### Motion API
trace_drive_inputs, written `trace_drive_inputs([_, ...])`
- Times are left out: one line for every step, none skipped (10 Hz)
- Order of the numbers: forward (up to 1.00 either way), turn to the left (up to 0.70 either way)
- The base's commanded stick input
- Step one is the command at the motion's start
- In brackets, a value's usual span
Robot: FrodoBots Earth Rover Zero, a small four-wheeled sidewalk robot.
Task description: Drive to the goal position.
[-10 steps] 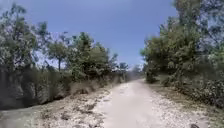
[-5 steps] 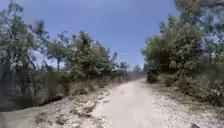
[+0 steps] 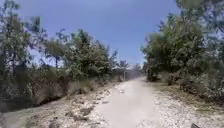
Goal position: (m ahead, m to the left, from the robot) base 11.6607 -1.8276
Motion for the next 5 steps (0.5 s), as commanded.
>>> trace_drive_inputs([0.30,0.00])
trace_drive_inputs([0.30,0.00])
trace_drive_inputs([0.30,0.00])
trace_drive_inputs([0.30,0.00])
trace_drive_inputs([0.30,0.00])
